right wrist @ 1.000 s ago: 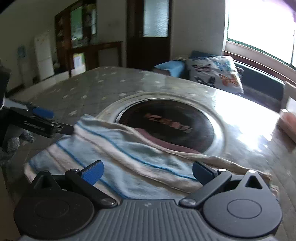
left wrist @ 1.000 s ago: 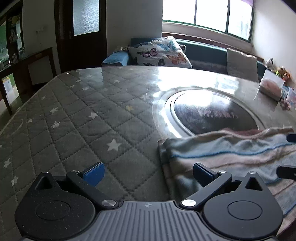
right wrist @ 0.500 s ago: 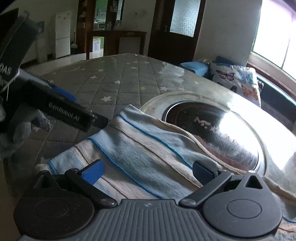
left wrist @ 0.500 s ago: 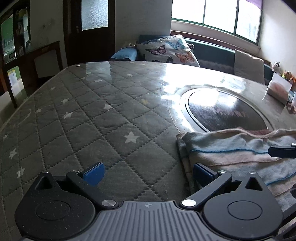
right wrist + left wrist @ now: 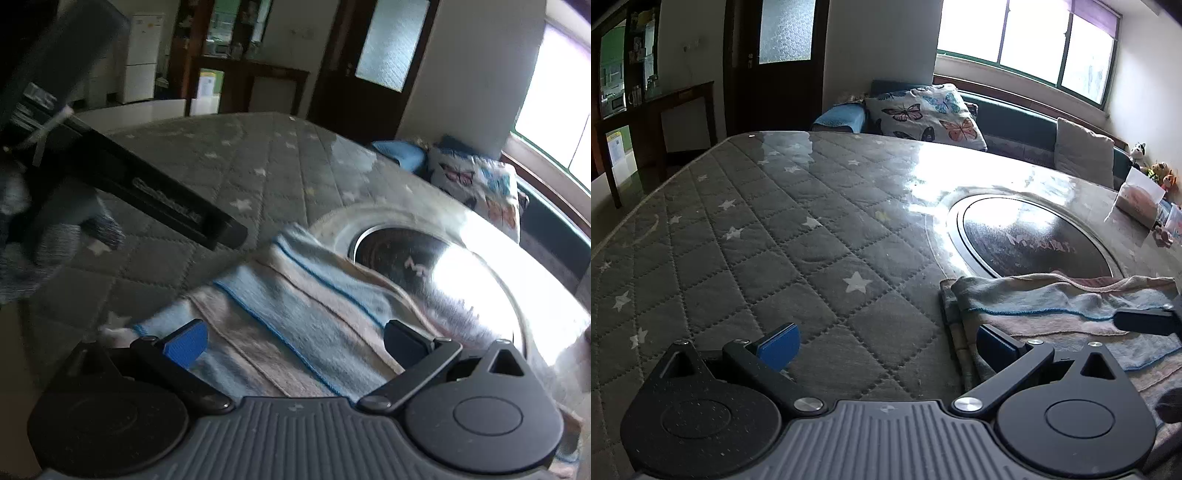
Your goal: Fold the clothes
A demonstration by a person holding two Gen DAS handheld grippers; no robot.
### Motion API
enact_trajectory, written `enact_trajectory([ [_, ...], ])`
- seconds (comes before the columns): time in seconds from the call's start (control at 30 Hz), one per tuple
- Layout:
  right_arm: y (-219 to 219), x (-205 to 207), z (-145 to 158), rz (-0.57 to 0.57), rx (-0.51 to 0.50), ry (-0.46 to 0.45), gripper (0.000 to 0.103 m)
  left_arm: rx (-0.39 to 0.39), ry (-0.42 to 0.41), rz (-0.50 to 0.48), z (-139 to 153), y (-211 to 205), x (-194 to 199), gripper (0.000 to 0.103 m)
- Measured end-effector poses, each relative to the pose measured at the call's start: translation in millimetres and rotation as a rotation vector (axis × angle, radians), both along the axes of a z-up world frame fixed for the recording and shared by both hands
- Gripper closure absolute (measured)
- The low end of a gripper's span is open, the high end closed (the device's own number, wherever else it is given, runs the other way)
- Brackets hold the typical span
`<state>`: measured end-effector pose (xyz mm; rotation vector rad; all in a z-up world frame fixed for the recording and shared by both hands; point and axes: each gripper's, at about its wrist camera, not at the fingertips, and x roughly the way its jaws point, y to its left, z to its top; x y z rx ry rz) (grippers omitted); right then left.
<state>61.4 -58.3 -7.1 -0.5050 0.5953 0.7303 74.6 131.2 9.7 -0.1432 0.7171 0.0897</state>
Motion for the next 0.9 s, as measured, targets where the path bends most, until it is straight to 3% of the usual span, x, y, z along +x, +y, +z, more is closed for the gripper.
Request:
enact_trajectory([
  [0.13, 1, -21, 10, 0.093, -0.002, 0.014, 0.004, -0.029, 0.002, 0.007, 1, 3, -1, 0.0],
  [0.3, 14, -48, 13, 0.213, -0.029, 0.04, 0.021, -0.074, 0.009, 0.009, -1, 3, -5, 0.0],
  [0.47, 20, -59, 10, 0.247, -0.038, 0.058, 0.058, -0.134, 0.018, 0.009, -2, 3, -11, 0.0],
  [0.53, 17, -58, 13, 0.24, -0.021, 0.073, 0.065, -0.163, 0.023, 0.006, -2, 2, -13, 0.001],
  [0.57, 16, -57, 15, 0.236, -0.012, 0.081, 0.075, -0.178, 0.026, 0.005, -2, 2, -13, 0.001],
  [0.67, 13, -56, 20, 0.225, 0.014, 0.103, 0.091, -0.229, 0.039, 0.006, -2, 1, -14, 0.004],
  [0.9, -3, -48, 38, 0.194, 0.106, 0.168, 0.095, -0.387, 0.079, 0.003, -3, -4, -11, 0.015],
])
